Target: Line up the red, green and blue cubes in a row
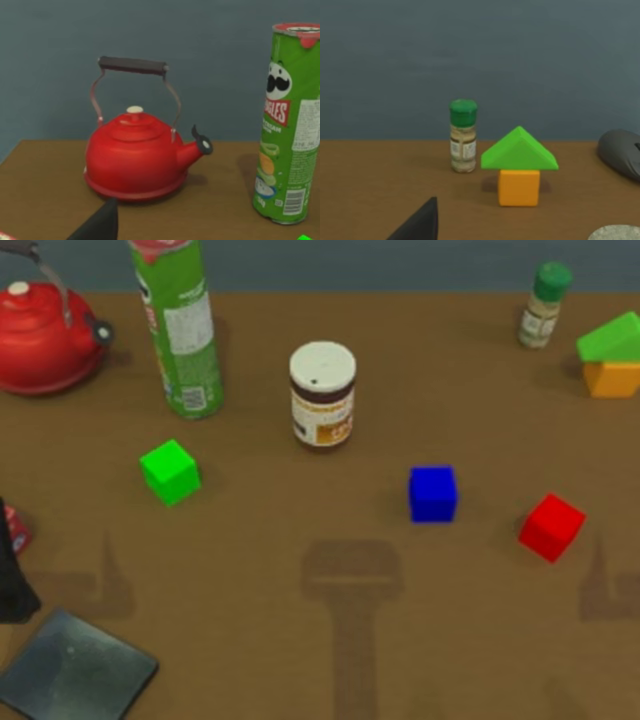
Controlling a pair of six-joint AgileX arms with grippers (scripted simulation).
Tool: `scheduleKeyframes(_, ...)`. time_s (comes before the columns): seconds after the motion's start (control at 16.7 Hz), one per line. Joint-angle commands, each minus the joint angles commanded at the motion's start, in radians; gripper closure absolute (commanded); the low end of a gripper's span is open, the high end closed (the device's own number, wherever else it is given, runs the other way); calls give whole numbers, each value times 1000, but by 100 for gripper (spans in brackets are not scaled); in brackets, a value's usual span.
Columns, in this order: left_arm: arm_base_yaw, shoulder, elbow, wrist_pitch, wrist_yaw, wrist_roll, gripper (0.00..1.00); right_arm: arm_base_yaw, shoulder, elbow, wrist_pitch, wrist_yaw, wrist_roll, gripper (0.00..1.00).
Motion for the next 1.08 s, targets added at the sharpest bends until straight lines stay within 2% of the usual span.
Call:
scheduleKeyframes(0.24, 0, 0, 0, 0, 0, 0, 0, 7, 31, 30, -20, -2, -11, 0)
scheduleKeyframes(0.48, 0, 0, 0, 0, 0, 0, 0, 39, 220, 202, -132, -4, -73, 0)
scheduleKeyframes(0.72, 0, 0, 0, 0, 0, 0, 0, 82, 575, 461, -313, -2, -170, 0)
scheduleKeyframes(1.08, 0, 0, 0, 0, 0, 0, 0, 159, 1241, 889, -636, 2, -339, 0)
